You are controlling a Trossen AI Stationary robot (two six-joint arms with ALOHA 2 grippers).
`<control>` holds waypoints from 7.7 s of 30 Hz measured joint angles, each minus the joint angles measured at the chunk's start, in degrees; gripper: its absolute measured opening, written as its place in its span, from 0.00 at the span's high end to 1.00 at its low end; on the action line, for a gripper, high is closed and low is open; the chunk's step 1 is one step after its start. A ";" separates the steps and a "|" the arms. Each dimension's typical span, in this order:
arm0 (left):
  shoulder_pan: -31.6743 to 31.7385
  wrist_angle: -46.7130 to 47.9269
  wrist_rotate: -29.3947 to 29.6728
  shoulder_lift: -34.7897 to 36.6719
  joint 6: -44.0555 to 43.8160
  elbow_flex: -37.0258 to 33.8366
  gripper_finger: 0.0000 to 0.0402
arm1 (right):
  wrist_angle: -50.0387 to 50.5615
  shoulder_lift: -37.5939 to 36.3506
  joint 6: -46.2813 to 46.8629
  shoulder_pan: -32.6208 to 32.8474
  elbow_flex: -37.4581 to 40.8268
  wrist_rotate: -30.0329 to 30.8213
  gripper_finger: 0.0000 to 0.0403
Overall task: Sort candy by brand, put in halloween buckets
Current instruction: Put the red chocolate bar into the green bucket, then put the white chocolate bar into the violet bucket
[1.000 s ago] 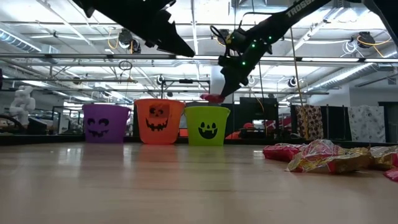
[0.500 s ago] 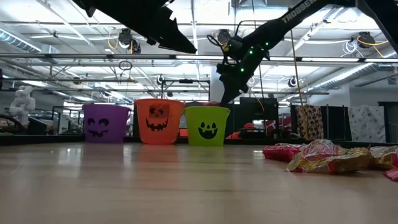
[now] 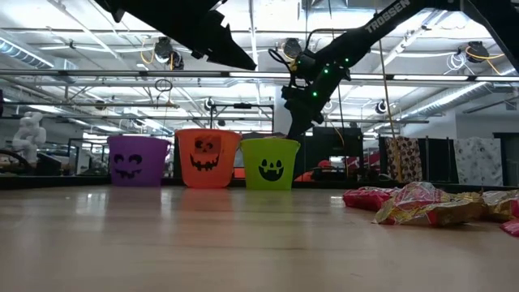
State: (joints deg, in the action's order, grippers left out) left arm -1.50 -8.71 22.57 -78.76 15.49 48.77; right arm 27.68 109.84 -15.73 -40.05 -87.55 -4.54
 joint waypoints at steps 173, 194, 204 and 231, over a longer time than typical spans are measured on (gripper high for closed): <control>-5.60 -31.28 -10.36 -23.06 -3.18 4.09 0.39 | 4.44 -28.11 3.03 56.13 15.93 26.93 1.00; -5.49 -31.66 -6.51 -23.06 1.99 4.11 0.70 | 8.09 -28.11 8.22 56.15 15.97 26.98 1.00; -5.49 -31.23 -5.29 -23.04 3.43 4.11 0.70 | 8.00 -28.11 8.10 56.15 15.98 27.26 1.00; -5.60 -31.39 -7.41 -23.02 4.52 4.11 0.89 | 9.73 -28.11 13.13 57.02 15.98 31.43 0.83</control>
State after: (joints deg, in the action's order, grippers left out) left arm -7.09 -40.10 15.16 -101.78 20.01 52.88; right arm 37.41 81.73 -2.60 16.97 -71.57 26.89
